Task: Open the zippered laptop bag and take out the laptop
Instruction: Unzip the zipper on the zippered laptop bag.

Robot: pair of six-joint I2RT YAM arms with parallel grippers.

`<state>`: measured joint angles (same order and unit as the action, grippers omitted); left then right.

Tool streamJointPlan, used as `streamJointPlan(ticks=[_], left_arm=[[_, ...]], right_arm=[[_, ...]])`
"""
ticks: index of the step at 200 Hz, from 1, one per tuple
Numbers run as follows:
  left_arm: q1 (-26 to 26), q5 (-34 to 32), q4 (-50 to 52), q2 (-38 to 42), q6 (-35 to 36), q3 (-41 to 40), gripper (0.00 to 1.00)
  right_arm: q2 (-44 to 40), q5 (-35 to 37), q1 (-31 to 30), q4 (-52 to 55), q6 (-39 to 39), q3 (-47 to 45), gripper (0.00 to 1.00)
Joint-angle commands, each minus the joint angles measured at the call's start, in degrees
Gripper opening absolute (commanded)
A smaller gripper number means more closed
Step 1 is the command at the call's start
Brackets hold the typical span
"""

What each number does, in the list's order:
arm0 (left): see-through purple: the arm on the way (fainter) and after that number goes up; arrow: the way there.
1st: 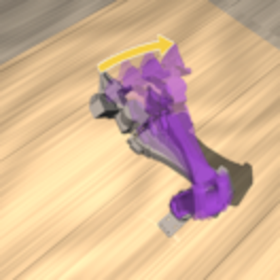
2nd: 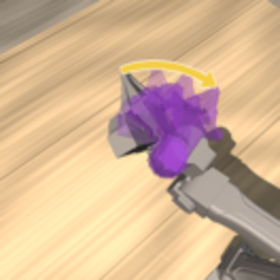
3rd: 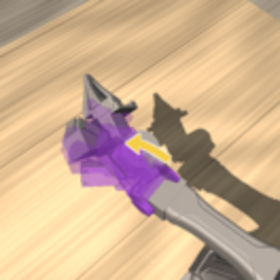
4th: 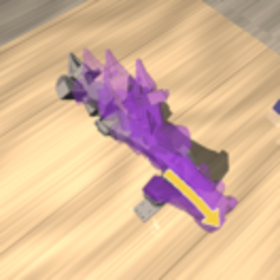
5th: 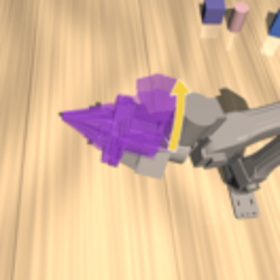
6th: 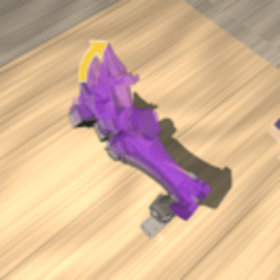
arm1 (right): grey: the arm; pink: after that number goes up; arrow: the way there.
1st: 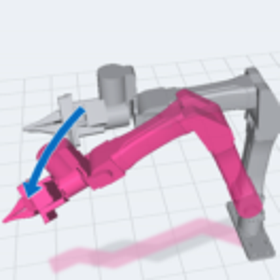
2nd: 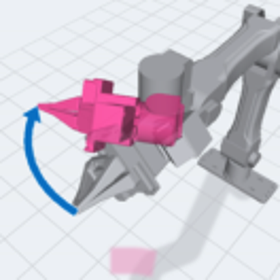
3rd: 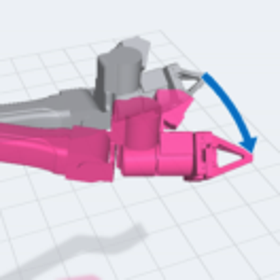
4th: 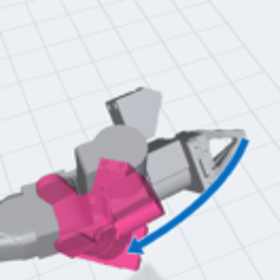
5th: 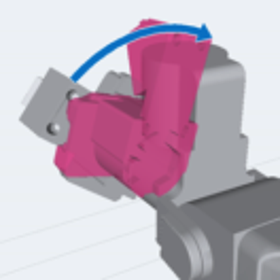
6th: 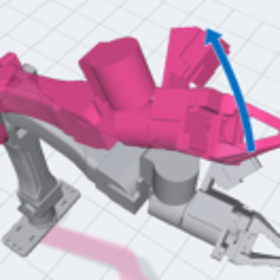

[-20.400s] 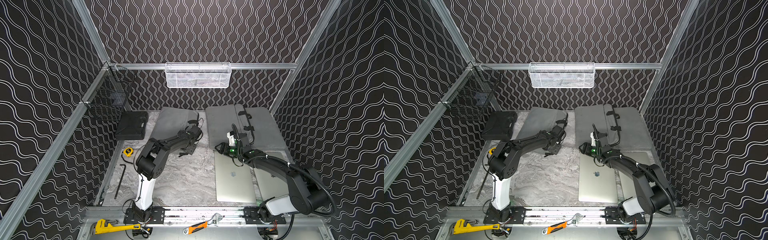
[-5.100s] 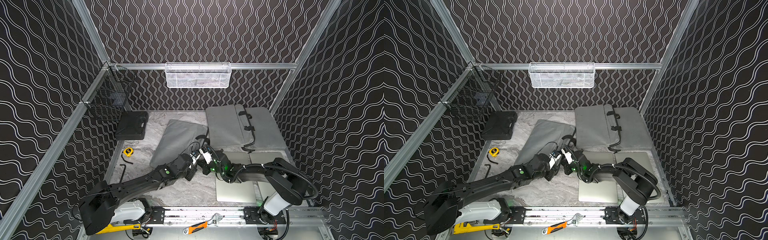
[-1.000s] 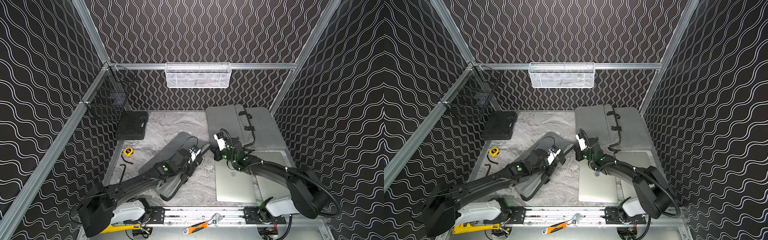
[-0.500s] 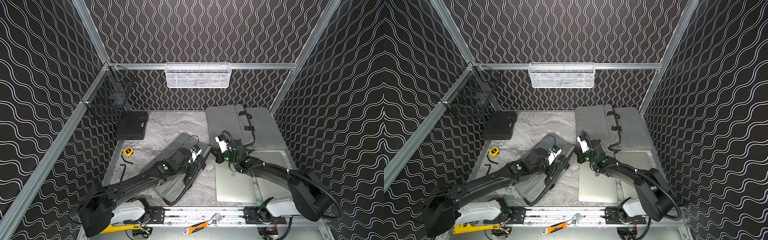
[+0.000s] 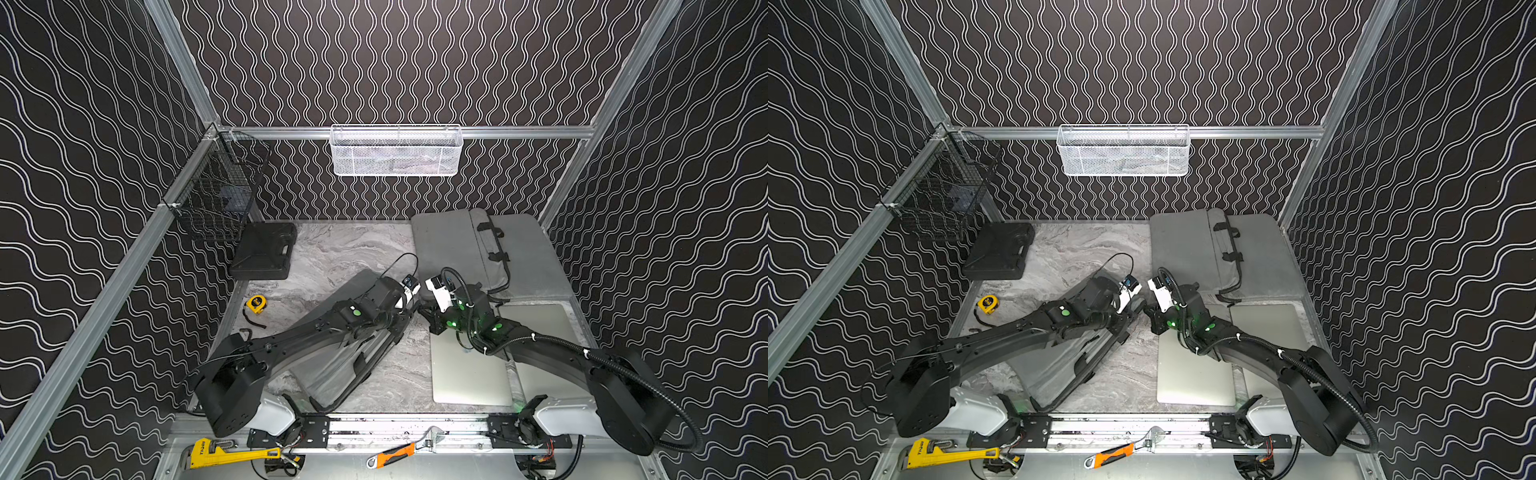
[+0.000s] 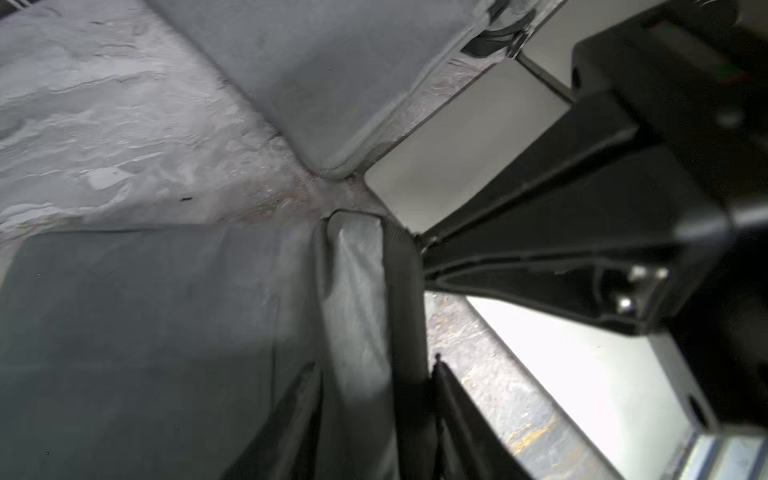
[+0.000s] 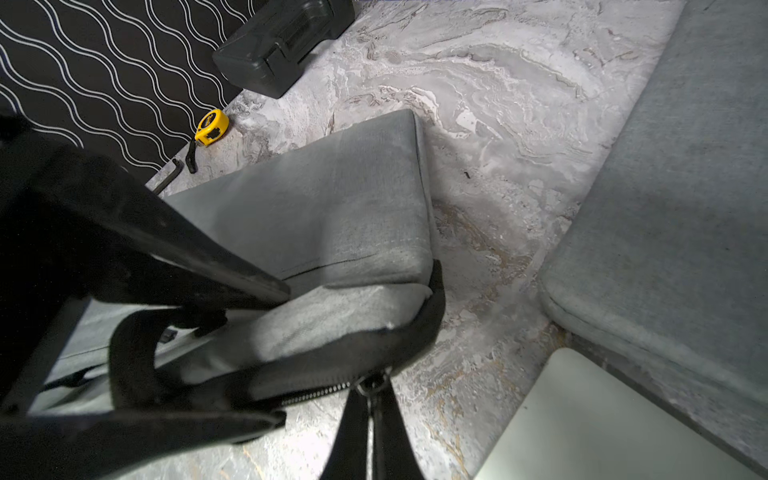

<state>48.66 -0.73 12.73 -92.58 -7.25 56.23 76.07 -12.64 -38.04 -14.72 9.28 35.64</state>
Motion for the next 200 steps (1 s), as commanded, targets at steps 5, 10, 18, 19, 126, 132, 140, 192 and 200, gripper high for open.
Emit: streamJointPlan(ticks=[5,10,18,19,126,132,140,192,200], left_arm=[[-0.1,1.6,-2.7,-1.4,1.1,1.1,0.29],[-0.1,1.6,-2.7,-1.6,1.2,1.3,0.25],[-0.2,1.8,-2.5,-1.9,1.3,1.6,0.19],[-0.2,1.8,-2.5,-2.0,1.3,1.6,0.18],[-0.1,2.2,-3.0,0.0,4.5,-2.5,0.0],[-0.1,2.1,-3.4,0.3,4.7,-3.1,0.0],[-0.1,2.2,-3.6,0.5,4.9,-3.6,0.0],[-0.1,4.8,-5.7,2.7,6.2,-6.5,0.0],[-0.1,5.5,-6.0,3.1,6.6,-6.8,0.0]], right_arm=[[-0.6,0.0,0.0,-1.4,-1.6,0.6,0.0],[-0.5,0.1,0.0,-1.1,-1.7,0.7,0.0],[-0.4,0.2,-0.1,-0.6,-1.7,1.0,0.0],[-0.3,0.2,-0.1,-0.6,-1.7,1.0,0.0],[2.6,12.6,1.2,10.9,1.5,7.2,0.0],[3.0,13.8,1.5,11.6,2.4,7.3,0.0],[3.2,13.7,2.0,12.1,2.9,7.5,0.0],[4.2,14.0,4.6,15.0,4.2,9.1,0.0],[4.4,13.7,4.8,15.5,4.0,9.6,0.0]])
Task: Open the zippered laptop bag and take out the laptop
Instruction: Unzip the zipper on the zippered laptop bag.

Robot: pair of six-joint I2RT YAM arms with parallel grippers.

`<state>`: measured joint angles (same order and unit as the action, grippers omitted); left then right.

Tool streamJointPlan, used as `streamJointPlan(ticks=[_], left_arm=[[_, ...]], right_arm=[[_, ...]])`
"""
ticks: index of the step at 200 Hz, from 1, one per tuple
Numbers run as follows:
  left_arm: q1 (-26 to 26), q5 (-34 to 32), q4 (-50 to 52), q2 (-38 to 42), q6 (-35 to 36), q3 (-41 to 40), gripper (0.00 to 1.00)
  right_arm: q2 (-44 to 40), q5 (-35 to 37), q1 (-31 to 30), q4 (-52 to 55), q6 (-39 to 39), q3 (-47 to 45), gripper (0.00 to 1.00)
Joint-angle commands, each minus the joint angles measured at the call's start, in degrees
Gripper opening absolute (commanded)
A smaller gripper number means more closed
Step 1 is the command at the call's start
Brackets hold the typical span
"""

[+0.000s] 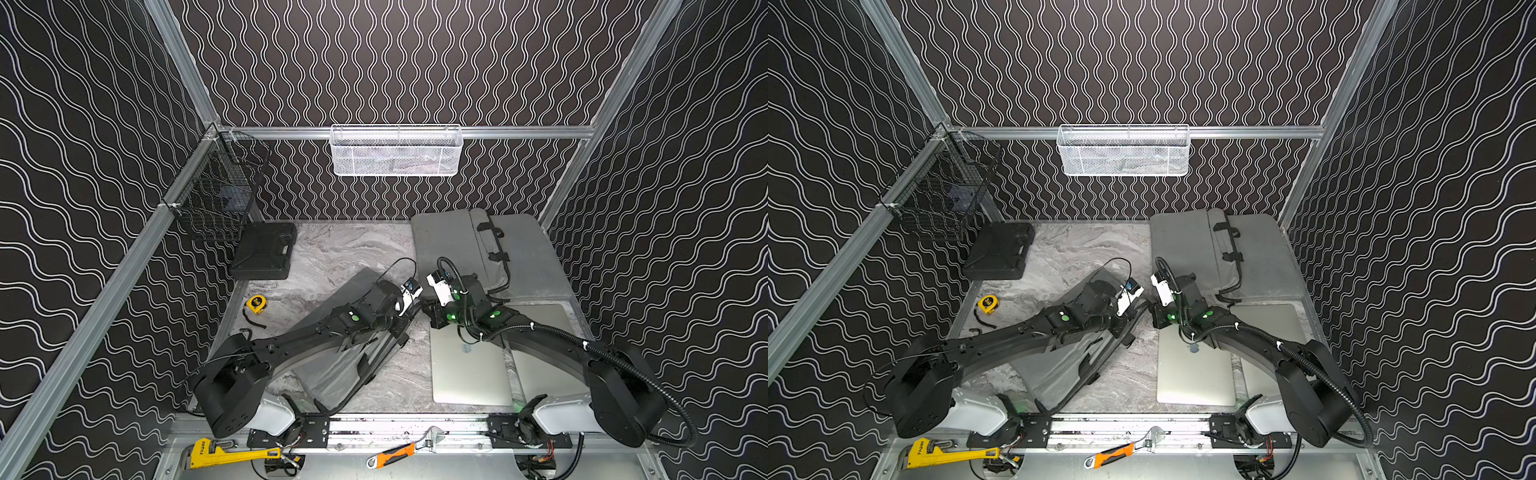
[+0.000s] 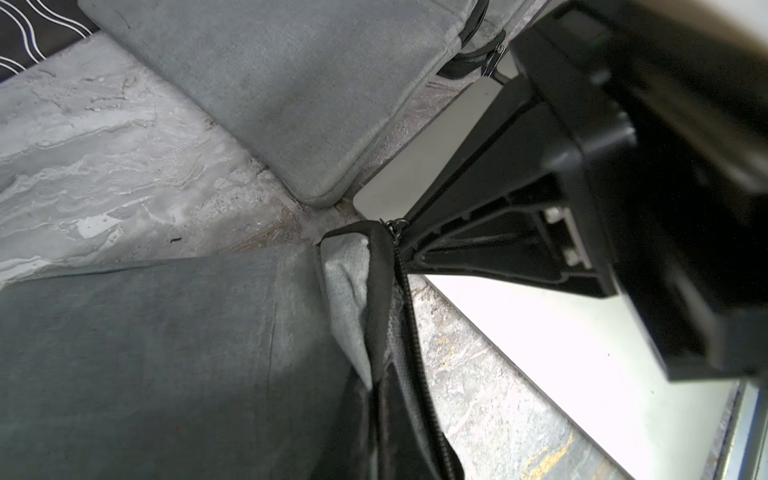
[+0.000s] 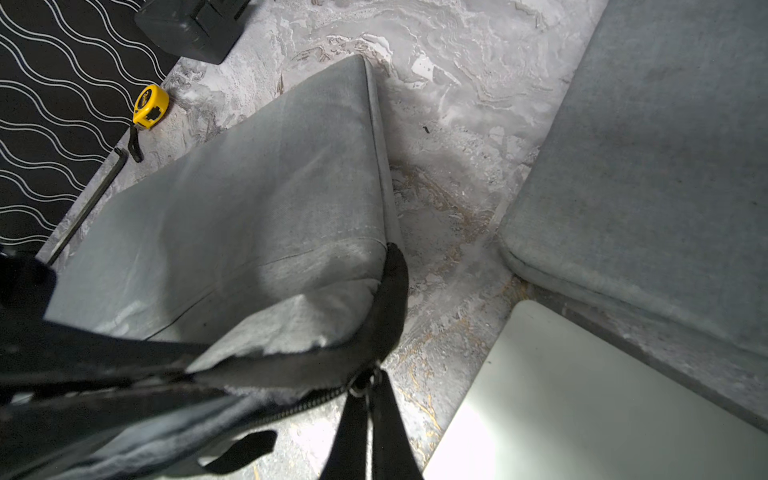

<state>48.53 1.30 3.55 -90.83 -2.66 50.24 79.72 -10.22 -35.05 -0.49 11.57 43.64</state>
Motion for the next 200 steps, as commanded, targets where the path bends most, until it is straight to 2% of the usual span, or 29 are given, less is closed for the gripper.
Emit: streamJointPlan(ticks=[1,52,97,126,156,200], left_arm=[[0.0,3.6,3.1,1.4,2.1,-0.9,0.0],[0.1,4.6,2.0,3.8,4.3,-2.6,0.0],[0.7,4.3,1.2,5.2,6.1,-3.7,0.0],[1.4,4.8,0.7,4.8,6.7,-3.7,0.0],[2.7,3.9,0.0,4.9,8.4,-4.2,0.0],[4.0,1.8,-2.9,9.5,9.2,-7.2,0.0]], right_arm=[[0.9,11.3,1.9,1.3,1.6,1.7,0.0],[3.3,8.6,4.7,5.3,-0.5,5.6,0.0],[5.2,5.6,8.0,13.6,-4.5,9.9,0.0],[6.1,6.6,8.5,17.4,-7.9,12.5,0.0],[7.7,3.6,8.5,20.0,-11.5,16.0,0.0],[11.8,2.9,8.8,25.0,-14.4,20.0,0.0]])
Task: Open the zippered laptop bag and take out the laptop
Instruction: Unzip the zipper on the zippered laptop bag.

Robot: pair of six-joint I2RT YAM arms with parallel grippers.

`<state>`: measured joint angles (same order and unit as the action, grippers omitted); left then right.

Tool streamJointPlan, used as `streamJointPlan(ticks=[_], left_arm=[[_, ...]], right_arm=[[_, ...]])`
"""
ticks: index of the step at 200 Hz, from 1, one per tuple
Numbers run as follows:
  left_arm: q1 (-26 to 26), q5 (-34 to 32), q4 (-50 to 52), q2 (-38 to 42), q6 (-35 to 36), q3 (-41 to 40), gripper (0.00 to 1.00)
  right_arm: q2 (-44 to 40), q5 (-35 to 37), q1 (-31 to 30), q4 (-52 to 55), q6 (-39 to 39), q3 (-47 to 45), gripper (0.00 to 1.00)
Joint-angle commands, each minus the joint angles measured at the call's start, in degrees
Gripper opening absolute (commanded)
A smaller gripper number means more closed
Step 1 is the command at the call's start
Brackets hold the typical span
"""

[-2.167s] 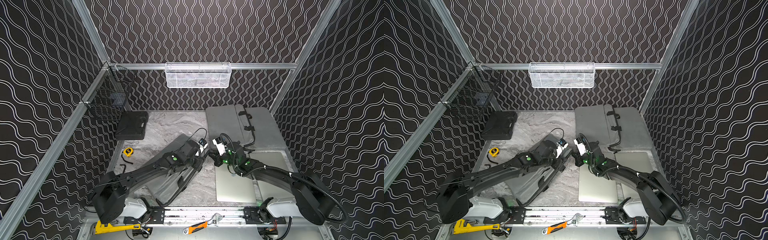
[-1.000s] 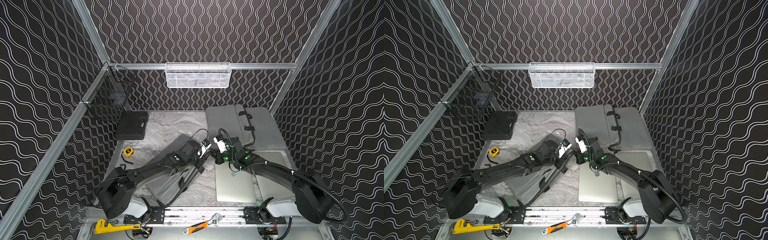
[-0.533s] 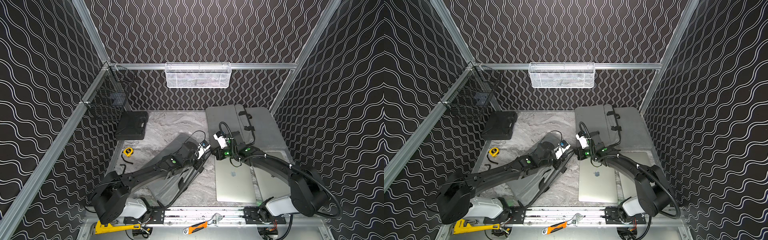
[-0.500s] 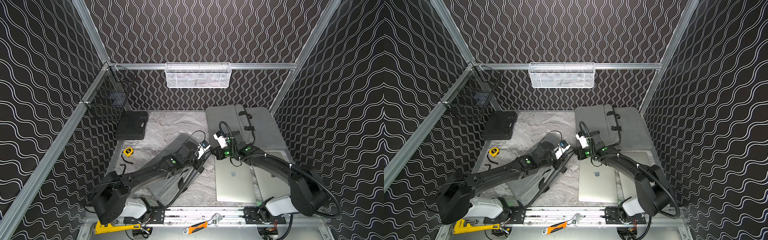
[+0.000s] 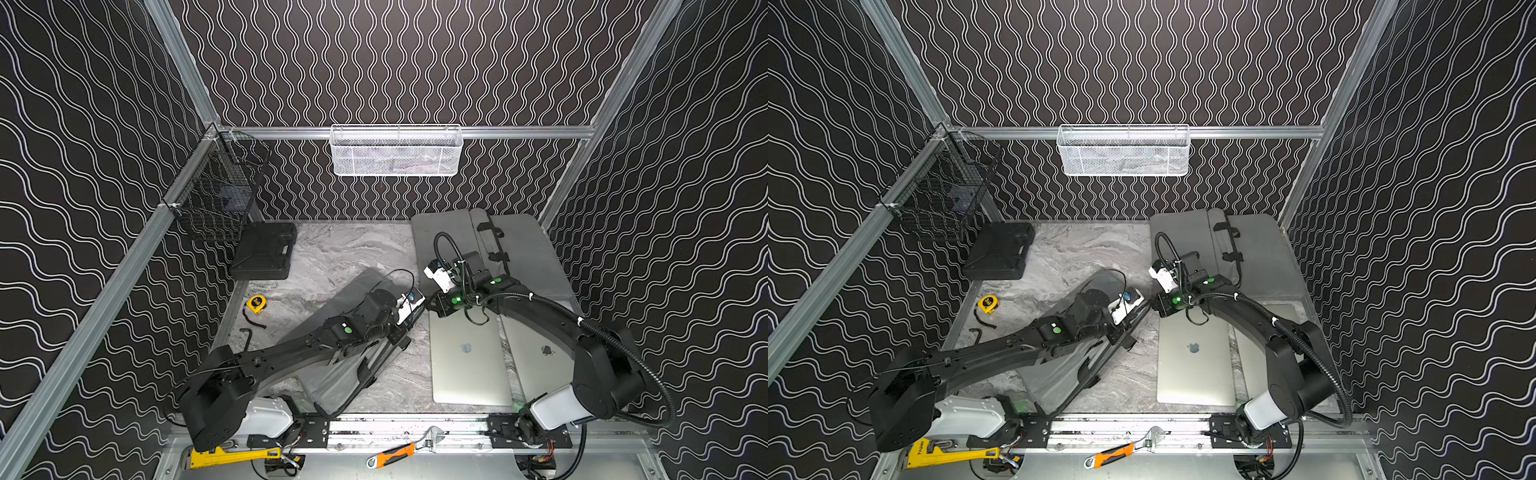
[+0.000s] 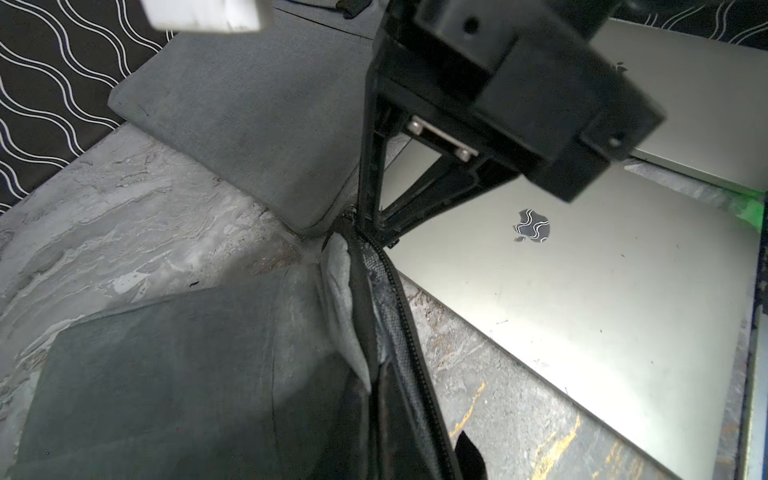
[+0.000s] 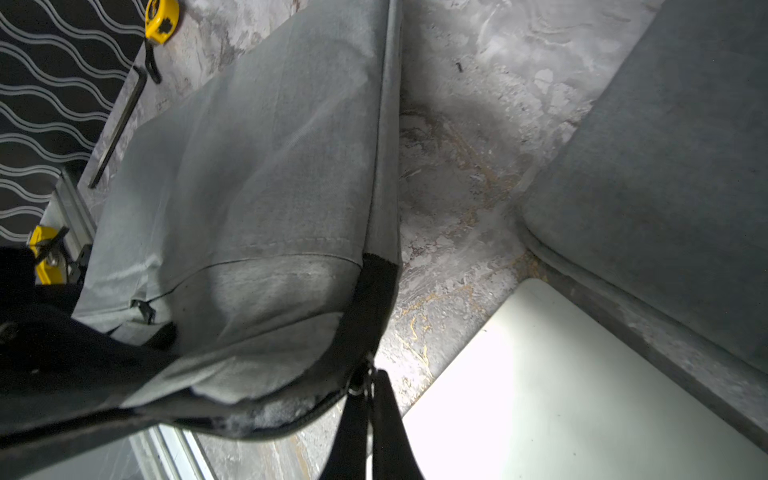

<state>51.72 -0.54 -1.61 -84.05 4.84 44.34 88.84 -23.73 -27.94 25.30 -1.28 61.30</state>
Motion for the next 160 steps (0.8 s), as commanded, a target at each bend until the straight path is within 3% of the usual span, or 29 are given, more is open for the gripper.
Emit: streamJointPlan(ticks=[1,109,160], left_arm=[[0.8,3.6,2.1,2.8,1.7,-1.3,0.0],[4.7,5.4,-1.0,0.4,3.7,-0.2,0.0],[5.4,6.0,-0.6,0.2,4.2,0.2,0.0]], right_arm=[[2.8,16.4,1.7,-0.5,-1.6,2.6,0.0],[11.7,14.9,1.5,12.1,-11.2,16.8,0.0],[17.4,23.7,1.6,14.6,-11.8,20.4,0.0]])
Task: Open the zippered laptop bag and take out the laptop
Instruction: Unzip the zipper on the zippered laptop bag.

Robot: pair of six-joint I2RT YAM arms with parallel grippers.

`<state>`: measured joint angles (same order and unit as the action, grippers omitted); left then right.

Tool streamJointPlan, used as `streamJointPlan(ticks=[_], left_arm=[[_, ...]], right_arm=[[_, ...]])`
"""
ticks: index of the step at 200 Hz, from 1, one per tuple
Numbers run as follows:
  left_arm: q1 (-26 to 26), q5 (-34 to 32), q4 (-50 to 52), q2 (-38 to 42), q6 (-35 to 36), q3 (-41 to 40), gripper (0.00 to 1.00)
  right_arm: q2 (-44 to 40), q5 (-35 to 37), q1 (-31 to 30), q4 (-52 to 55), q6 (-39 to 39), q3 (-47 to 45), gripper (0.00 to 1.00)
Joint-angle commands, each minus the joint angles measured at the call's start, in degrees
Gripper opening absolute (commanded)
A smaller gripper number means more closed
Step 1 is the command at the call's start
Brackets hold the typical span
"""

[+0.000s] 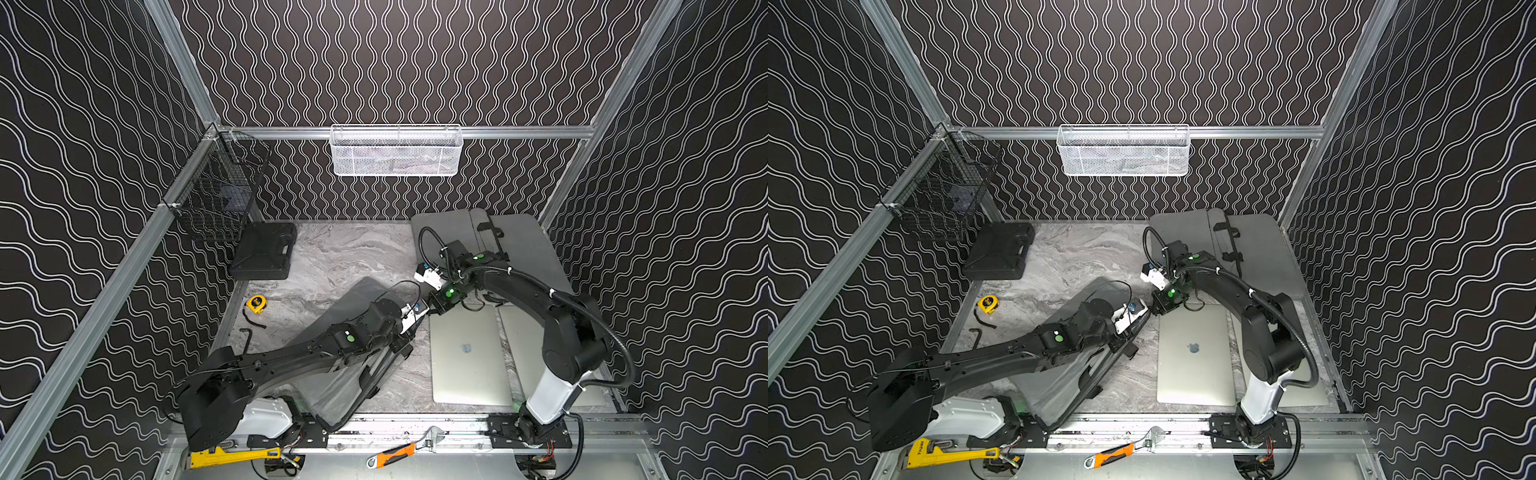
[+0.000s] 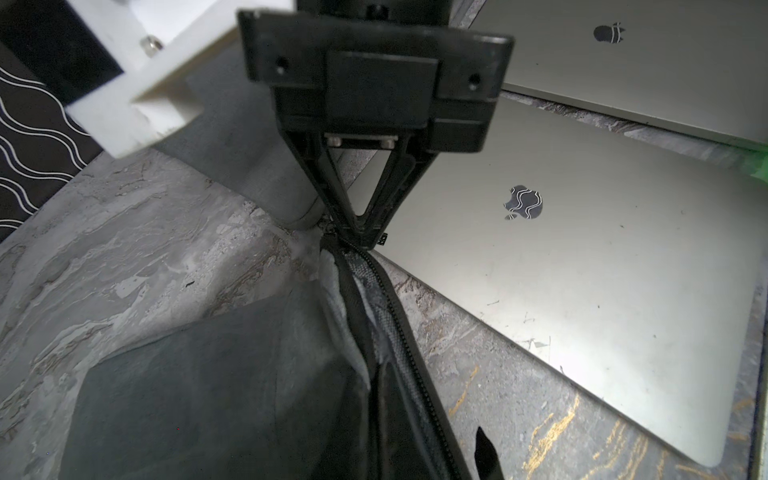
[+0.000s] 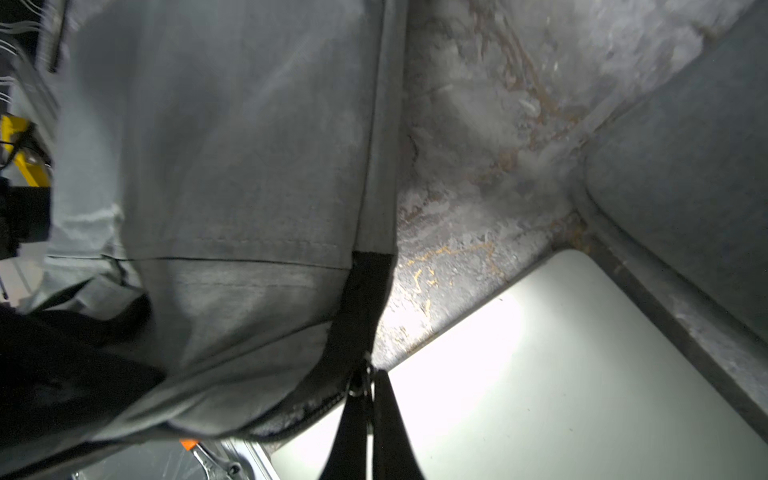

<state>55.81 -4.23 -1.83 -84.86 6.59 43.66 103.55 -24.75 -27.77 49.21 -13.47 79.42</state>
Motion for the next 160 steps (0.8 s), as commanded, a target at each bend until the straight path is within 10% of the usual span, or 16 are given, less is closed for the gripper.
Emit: streamJointPlan(ticks=[1,85,160], left_arm=[[1.3,9.6,-0.4,1.1,2.4,0.8,0.0],[2.5,10.3,0.0,1.0,2.2,0.8,0.0],[3.1,6.1,2.3,-0.6,-0.1,3.7,0.0]], right_arm=[[2.8,24.8,1.4,-9.4,0.4,2.4,0.0],[3.3,16.2,2.2,-18.3,5.7,2.4,0.0],[-3.9,24.9,1.9,-27.0,13.2,-4.2,0.12]])
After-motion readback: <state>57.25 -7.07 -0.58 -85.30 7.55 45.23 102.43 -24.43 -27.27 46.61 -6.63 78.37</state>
